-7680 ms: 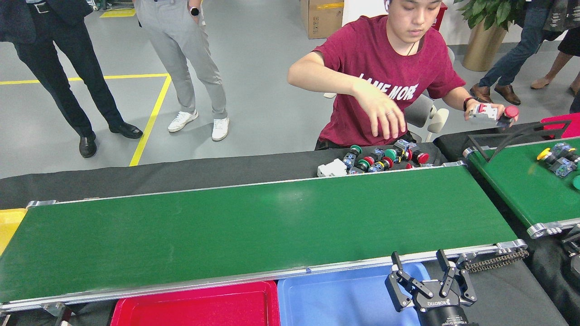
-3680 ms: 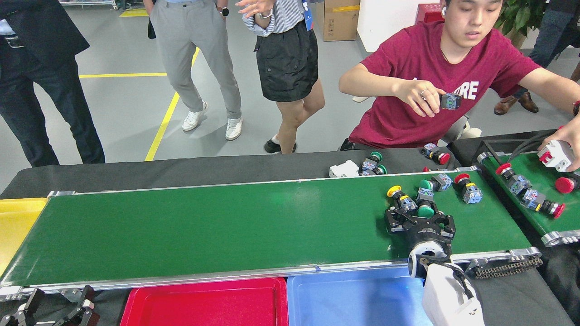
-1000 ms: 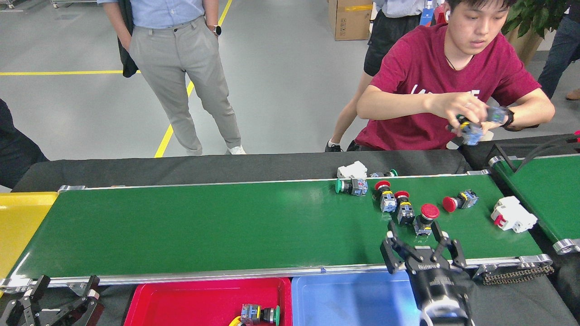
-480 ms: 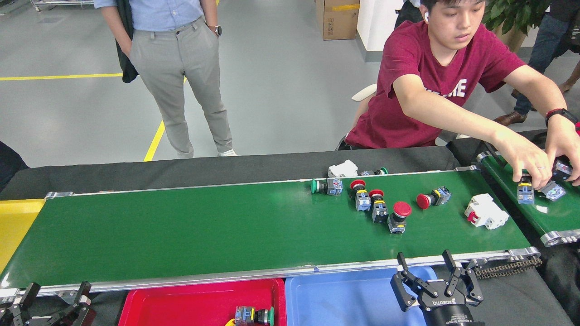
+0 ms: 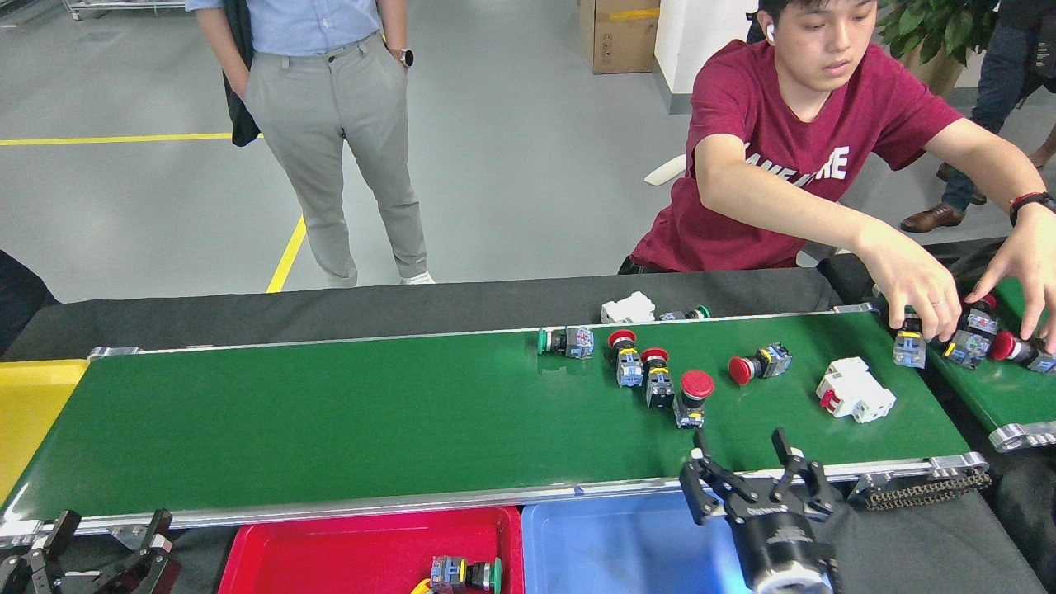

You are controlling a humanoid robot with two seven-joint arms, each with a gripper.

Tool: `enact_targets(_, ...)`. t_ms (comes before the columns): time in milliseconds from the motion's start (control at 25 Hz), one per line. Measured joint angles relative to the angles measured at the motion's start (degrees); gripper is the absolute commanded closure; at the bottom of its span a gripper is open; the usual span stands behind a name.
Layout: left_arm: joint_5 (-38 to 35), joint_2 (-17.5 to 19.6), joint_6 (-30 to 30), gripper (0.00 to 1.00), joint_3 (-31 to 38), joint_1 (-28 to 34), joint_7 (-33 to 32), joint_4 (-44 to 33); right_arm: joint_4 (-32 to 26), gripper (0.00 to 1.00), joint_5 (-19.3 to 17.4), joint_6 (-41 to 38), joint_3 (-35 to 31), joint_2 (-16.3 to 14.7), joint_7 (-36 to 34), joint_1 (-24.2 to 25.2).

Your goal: Pick switch part from conveyor to tray

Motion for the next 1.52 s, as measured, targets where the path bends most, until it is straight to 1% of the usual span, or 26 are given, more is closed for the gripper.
enact_targets(80,0.0,0.0,0.0,0.00,0.0,0.0,0.0,0.0,5.0,0.02,1.5,0.2,0.9,2.7,0.1,-2.7)
enact_targets(160,0.0,0.0,0.0,0.00,-0.1,-0.2,0.0,0.0,9.0,0.02,1.9,1.3,1.5,4.5,0.1,-5.8)
enact_targets(320,0.0,0.0,0.0,0.00,-1.3,-1.9,0.0,0.0,19.7,0.02,1.7,4.4,2.6,5.5,0.3,-14.2)
enact_targets(440,-0.2,0.1,0.0,0.00,-3.6,-2.9,0.0,0.2,26.8,0.03,1.6,5.6,2.6,6.1,0.2,-18.2)
enact_targets(480,-0.2,0.1,0.0,0.00,-4.2,-2.9,0.0,0.2,28.2,0.08,1.6,5.8,2.7,6.2,0.1,-19.1)
enact_targets(560,-0.2,0.1,0.0,0.00,-4.7,-3.0,0.0,0.1,29.5,0.21,1.6,6.1,2.7,6.1,-0.1,-20.0)
enact_targets(600,-0.2,0.1,0.0,0.00,-4.7,-3.0,0.0,0.1,29.8,0.30,1.6,5.9,2.9,5.9,-0.1,-20.1)
enact_targets(640,-0.3,0.1,0.0,0.00,-4.8,-3.1,0.0,0.1,29.9,0.52,1.5,5.1,3.2,5.7,-0.1,-20.3)
enact_targets(720,-0.3,0.1,0.0,0.00,-5.3,-3.5,0.0,0.1,29.9,0.91,0.9,1.7,3.6,5.0,-0.1,-20.4)
enact_targets(840,-0.3,0.1,0.0,0.00,-5.4,-3.9,0.0,0.1,29.8,0.92,-0.7,-2.8,3.6,4.3,0.0,-20.4)
enact_targets(920,-0.3,0.1,0.0,0.00,-5.4,-3.9,0.0,0.1,29.6,0.92,-1.1,-4.7,3.6,4.3,0.1,-20.4)
enact_targets(1000,-0.3,0.1,0.0,0.00,-5.4,-3.8,0.0,0.1,28.7,0.92,-1.5,-6.4,3.6,4.2,0.3,-20.4)
enact_targets(1120,-0.3,0.1,0.0,0.00,-5.1,-3.8,0.0,0.1,22.4,0.91,-2.5,-9.6,3.6,3.3,0.5,-19.2)
enact_targets(1200,-0.3,0.1,0.0,0.00,-4.9,-3.8,0.0,0.1,16.5,0.91,-3.3,-11.8,3.6,2.3,1.4,-16.7)
enact_targets(1320,-0.3,0.1,0.0,0.00,-4.9,-3.6,0.0,0.1,5.9,0.90,-4.9,-17.4,3.6,1.1,2.9,-10.7)
enact_targets(1400,-0.3,0.1,0.0,0.00,-4.9,-3.5,0.0,0.1,0.0,0.89,-5.2,-23.1,3.6,0.7,3.4,-5.9)
enact_targets(1520,-0.3,0.1,0.0,0.00,-4.8,-3.4,0.0,0.1,-5.3,0.87,-5.2,-33.0,3.7,0.6,4.1,-0.3)
